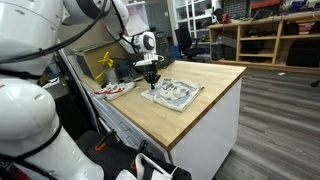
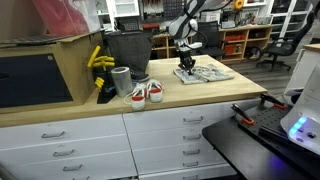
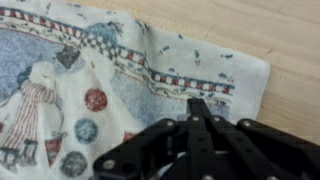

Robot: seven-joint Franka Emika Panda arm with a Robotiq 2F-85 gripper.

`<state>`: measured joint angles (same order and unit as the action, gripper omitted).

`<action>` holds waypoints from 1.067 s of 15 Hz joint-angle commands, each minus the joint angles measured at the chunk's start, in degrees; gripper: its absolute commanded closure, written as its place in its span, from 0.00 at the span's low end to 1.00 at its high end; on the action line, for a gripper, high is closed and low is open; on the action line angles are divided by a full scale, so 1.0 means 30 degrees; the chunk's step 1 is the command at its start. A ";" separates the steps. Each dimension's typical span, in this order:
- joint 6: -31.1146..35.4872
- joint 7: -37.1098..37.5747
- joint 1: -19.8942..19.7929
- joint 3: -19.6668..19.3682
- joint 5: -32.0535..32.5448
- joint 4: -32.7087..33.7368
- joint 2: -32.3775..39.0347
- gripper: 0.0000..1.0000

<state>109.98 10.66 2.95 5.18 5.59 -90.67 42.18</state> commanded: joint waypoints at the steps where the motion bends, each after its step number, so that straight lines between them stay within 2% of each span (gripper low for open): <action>1: 0.1566 -0.0781 0.0363 -0.0296 -0.0316 -0.4633 -0.3080 1.00; 5: 0.4143 -0.0370 0.0662 -0.0087 -0.0643 -0.8569 -0.5104 1.00; 7: 0.6244 -0.0249 0.0784 0.0052 -0.1019 -1.0701 -0.6103 1.00; 12: 1.0287 0.0047 0.0997 0.0378 -0.2880 -1.6067 -0.9355 1.00; 16: 1.2368 0.0208 0.0908 0.0405 -0.4699 -1.7309 -1.0745 1.00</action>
<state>142.34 10.49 5.91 6.12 -4.84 -138.04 15.47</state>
